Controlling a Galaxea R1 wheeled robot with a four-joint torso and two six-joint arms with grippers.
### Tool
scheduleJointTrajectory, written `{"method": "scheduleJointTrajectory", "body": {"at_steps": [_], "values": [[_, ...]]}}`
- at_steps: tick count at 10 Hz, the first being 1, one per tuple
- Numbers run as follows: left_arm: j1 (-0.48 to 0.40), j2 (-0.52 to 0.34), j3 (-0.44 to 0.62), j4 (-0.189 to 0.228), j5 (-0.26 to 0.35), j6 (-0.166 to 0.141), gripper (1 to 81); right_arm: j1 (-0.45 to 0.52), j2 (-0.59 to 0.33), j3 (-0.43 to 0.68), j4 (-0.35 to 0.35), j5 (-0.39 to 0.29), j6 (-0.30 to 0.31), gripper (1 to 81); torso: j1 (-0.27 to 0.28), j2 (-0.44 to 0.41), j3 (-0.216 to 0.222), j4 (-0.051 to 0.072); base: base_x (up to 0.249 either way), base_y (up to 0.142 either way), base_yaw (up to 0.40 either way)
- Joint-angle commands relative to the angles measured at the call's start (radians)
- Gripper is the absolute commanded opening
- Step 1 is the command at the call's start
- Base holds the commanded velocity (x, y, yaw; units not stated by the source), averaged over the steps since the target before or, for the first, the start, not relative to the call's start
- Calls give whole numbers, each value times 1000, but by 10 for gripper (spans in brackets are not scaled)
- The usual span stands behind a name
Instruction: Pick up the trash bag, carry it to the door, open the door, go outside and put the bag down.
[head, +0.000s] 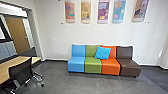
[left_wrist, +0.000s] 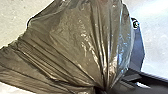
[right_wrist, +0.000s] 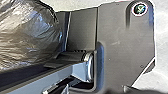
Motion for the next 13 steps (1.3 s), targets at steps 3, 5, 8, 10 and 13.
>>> {"method": "scheduleJointTrajectory", "body": {"at_steps": [3, 5, 8, 10, 13], "values": [[-72, 3, 4, 0, 70, 5, 10, 51, -1, 5, -4, -59, -4, 811, 0, 0, 0, 0, 0, 0, -213], [-72, 6, 4, 2, 70, 5, 10, 51, 1, 5, -4, -59, -2, 811, 0, 0, 0, 0, 0, 0, -233], [-72, 11, 4, 2, 70, 5, 10, 51, 2, 5, -4, -59, -2, 811, 0, 0, 0, 0, 0, 0, -237], [-72, 11, 2, 2, 67, 5, 10, 52, 4, 5, -4, -59, -2, 811, 0, 0, 0, 0, 0, 0, -237], [-72, 12, 2, 2, 67, 5, 10, 54, 4, 5, -4, -59, -2, 811, 0, 0, 0, 0, 0, 0, -254]]}}
